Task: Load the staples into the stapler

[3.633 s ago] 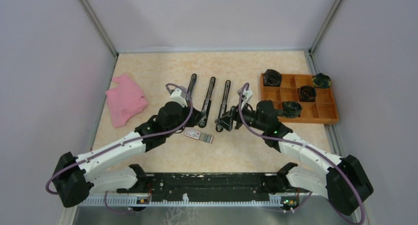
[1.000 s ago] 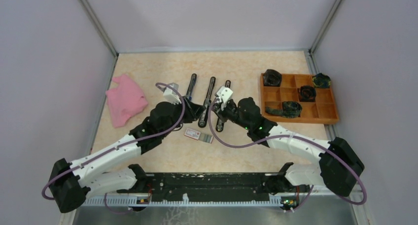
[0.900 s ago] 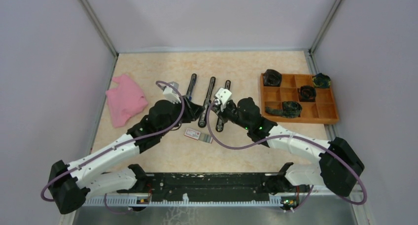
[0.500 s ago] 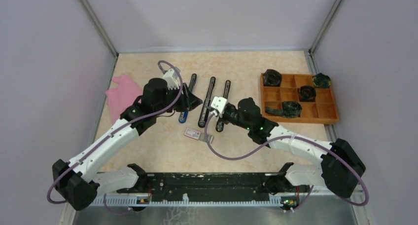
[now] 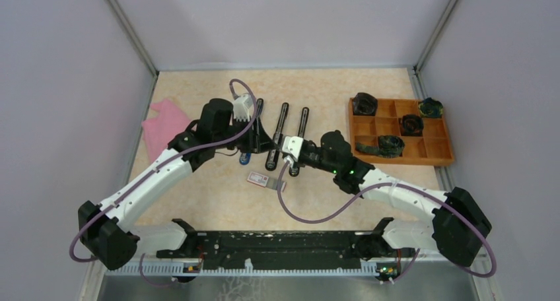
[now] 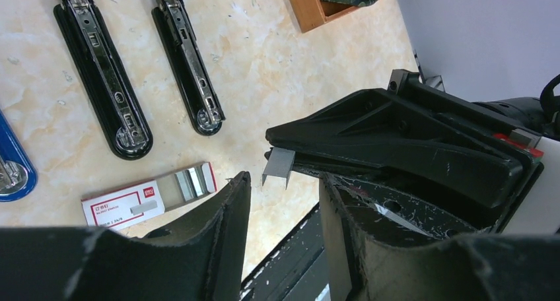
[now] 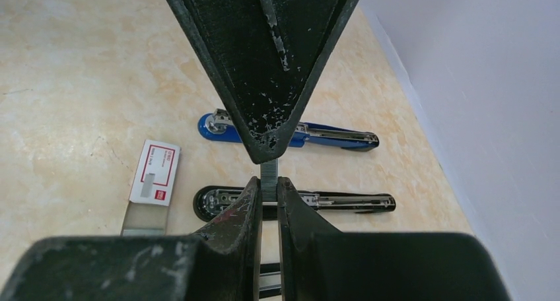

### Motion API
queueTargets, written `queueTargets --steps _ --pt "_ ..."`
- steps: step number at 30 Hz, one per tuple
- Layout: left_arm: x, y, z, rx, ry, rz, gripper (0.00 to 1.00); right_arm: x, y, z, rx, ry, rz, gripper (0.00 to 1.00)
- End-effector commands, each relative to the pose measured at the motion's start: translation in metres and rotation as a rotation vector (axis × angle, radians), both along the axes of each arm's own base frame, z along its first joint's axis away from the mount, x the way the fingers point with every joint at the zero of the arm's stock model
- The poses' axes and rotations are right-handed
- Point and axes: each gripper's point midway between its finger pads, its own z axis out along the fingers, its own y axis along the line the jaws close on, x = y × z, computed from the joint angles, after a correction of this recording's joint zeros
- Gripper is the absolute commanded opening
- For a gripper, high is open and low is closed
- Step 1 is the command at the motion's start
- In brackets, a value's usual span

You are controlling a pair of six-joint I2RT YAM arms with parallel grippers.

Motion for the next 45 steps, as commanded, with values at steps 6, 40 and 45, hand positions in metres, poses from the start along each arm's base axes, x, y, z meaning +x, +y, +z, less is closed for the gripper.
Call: queueTargets --steps 6,40,45 --pt "0.0 -0.001 0.004 0.004 0.002 -0.03 0.43 -0.011 0.006 0.03 0.07 -0.092 0.06 0.03" --pt "0.008 0.012 -0.008 0.088 -0.005 0.031 0.09 -0.015 0.0 0.022 0.064 -0.105 0.059 0.4" --pt "0.029 0.033 -0.02 0.138 -0.059 0.195 0.07 -0.012 -0.012 0.019 0.099 -0.071 -0.015 0.57"
